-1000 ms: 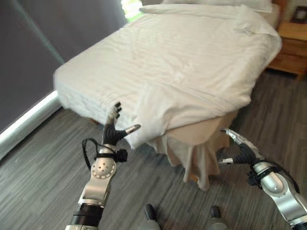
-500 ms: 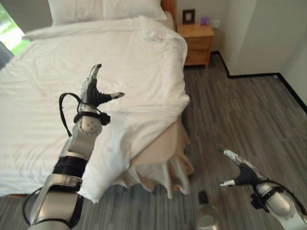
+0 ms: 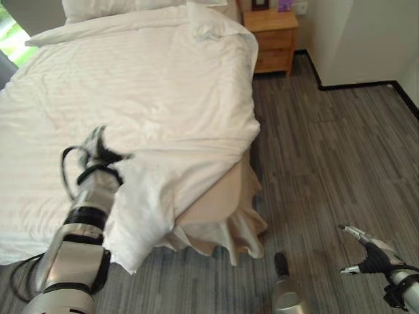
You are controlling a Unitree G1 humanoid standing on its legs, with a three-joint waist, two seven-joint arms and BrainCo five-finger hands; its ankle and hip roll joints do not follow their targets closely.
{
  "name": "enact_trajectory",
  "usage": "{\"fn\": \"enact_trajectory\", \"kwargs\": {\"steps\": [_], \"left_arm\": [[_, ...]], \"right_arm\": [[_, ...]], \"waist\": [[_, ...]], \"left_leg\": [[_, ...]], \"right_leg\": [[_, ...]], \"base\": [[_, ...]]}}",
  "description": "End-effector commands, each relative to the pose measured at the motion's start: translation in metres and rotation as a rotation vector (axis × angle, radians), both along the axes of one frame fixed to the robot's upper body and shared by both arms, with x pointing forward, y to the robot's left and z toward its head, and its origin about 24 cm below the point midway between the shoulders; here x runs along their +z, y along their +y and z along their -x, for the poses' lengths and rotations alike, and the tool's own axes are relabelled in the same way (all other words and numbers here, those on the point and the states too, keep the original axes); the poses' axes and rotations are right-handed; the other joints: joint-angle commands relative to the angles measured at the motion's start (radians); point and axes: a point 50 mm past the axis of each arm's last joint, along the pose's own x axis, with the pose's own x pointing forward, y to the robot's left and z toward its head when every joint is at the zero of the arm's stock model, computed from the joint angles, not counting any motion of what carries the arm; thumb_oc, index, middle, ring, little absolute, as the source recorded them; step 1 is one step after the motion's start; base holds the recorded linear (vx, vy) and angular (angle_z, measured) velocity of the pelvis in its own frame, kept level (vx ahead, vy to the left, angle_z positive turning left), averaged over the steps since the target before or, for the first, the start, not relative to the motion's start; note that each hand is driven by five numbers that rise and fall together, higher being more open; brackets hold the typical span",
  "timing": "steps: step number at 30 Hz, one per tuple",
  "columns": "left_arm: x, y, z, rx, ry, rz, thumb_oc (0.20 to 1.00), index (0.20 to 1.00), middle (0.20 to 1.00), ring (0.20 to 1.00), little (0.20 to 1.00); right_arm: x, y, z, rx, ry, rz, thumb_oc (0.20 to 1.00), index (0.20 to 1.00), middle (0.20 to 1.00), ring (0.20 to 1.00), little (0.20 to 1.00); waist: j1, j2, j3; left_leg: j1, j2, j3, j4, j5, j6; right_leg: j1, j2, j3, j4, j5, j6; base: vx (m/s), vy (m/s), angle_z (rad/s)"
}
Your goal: Making the bed.
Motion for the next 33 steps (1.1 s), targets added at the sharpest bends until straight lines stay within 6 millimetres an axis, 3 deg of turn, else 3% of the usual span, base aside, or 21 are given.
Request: {"fn": "enact_trajectory", "kwargs": {"steps": [1, 16, 17, 21, 22, 25, 26, 29, 31, 32, 33], "left_arm": [[0.036, 0.019, 0.004, 0.029, -0.066, -0.117, 1.000, 1.000, 1.000, 1.000, 1.000], [0.083, 0.021, -0.009, 0.037, -0.098, -0.271, 1.000, 1.000, 1.000, 1.000, 1.000], [0.086, 0.021, -0.009, 0.038, -0.099, -0.277, 1.000, 1.000, 1.000, 1.000, 1.000], [0.090, 0.027, -0.007, 0.071, -0.074, -0.280, 1.000, 1.000, 1.000, 1.000, 1.000], [0.085, 0.034, -0.002, 0.096, -0.042, -0.260, 0.200, 0.200, 0.200, 0.200, 0.200], [0.072, 0.040, 0.005, 0.116, -0.005, -0.205, 0.200, 0.200, 0.200, 0.200, 0.200], [0.057, 0.037, 0.004, 0.098, -0.027, -0.104, 0.200, 0.200, 0.200, 0.200, 0.200], [0.047, 0.019, -0.006, 0.028, -0.073, -0.029, 0.200, 0.200, 0.200, 0.200, 0.200], [0.038, -0.018, -0.023, -0.138, -0.127, -0.020, 0.200, 0.200, 0.200, 0.200, 0.200], [0.028, -0.058, -0.031, -0.303, -0.137, -0.057, 0.200, 0.200, 0.200, 0.200, 0.200], [0.020, -0.080, -0.033, -0.385, -0.145, -0.039, 0.200, 0.200, 0.200, 0.200, 0.200]], "right_arm": [[0.014, 0.009, -0.010, 0.061, -0.092, -0.002, 1.000, 1.000, 1.000, 1.000, 1.000], [0.008, 0.017, -0.032, 0.083, -0.128, -0.036, 1.000, 1.000, 1.000, 1.000, 1.000], [0.007, 0.016, -0.032, 0.077, -0.124, -0.033, 1.000, 1.000, 1.000, 1.000, 1.000], [-0.001, 0.015, -0.035, 0.064, -0.116, -0.024, 1.000, 1.000, 1.000, 1.000, 1.000], [-0.001, 0.015, -0.038, 0.066, -0.121, -0.013, 1.000, 1.000, 1.000, 1.000, 1.000], [0.002, 0.013, -0.040, 0.065, -0.134, 0.003, 1.000, 1.000, 1.000, 1.000, 1.000], [0.006, 0.010, -0.042, 0.056, -0.150, 0.010, 1.000, 1.000, 1.000, 1.000, 1.000], [0.006, 0.010, -0.041, 0.049, -0.149, 0.006, 1.000, 1.000, 1.000, 1.000, 1.000], [0.000, 0.013, -0.037, 0.042, -0.127, -0.009, 1.000, 1.000, 1.000, 1.000, 1.000], [-0.008, 0.014, -0.035, 0.029, -0.107, -0.013, 1.000, 1.000, 1.000, 1.000, 1.000], [-0.012, 0.015, -0.035, 0.020, -0.095, -0.016, 1.000, 1.000, 1.000, 1.000, 1.000]], "waist": [[-0.019, -0.028, -0.018], [-0.011, -0.043, 0.117], [-0.005, -0.040, 0.121], [0.009, -0.046, 0.156], [0.014, -0.046, 0.162], [0.020, -0.039, 0.158], [0.022, -0.035, 0.147], [0.023, -0.031, 0.132], [0.029, -0.028, 0.104], [0.031, -0.031, 0.089], [0.033, -0.031, 0.082]], "left_leg": [[-0.065, 0.051, -0.021, 0.015, 0.094, 0.018], [-0.204, 0.112, -0.016, 0.021, 0.146, 0.002], [-0.203, 0.112, -0.033, 0.019, 0.127, -0.011], [-0.254, 0.133, -0.025, 0.023, 0.166, -0.005], [-0.270, 0.139, -0.029, 0.023, 0.174, -0.009], [-0.275, 0.145, -0.035, 0.023, 0.176, -0.011], [-0.266, 0.141, -0.041, 0.023, 0.171, -0.012], [-0.255, 0.135, -0.047, 0.023, 0.164, -0.010], [-0.232, 0.116, -0.056, 0.024, 0.147, -0.002], [-0.213, 0.102, -0.061, 0.024, 0.135, 0.005], [-0.205, 0.095, -0.064, 0.024, 0.127, 0.008]], "right_leg": [[0.070, -0.093, 0.040, 0.018, -0.077, 0.084], [-0.104, -0.075, 0.086, 0.025, -0.042, 0.084], [-0.104, -0.077, 0.090, 0.022, -0.058, 0.084], [-0.148, -0.074, 0.077, 0.025, -0.032, 0.084], [-0.160, -0.073, 0.075, 0.025, -0.030, 0.084], [-0.163, -0.076, 0.073, 0.025, -0.031, 0.084], [-0.149, -0.078, 0.071, 0.025, -0.037, 0.084], [-0.129, -0.082, 0.067, 0.024, -0.042, 0.084], [-0.095, -0.087, 0.064, 0.024, -0.050, 0.084], [-0.069, -0.095, 0.061, 0.024, -0.054, 0.084], [-0.057, -0.098, 0.060, 0.024, -0.056, 0.084]], "base": [[0.00, 0.000, 0.00], [-0.09, -0.022, -0.09], [-0.10, -0.028, -0.01], [-0.11, -0.055, -0.01], [-0.07, -0.039, -0.01], [-0.03, 0.000, -0.04], [0.00, 0.000, 0.00], [0.01, 0.008, 0.03], [0.05, 0.008, 0.18], [0.04, 0.007, 0.23], [0.02, 0.012, 0.19]]}}
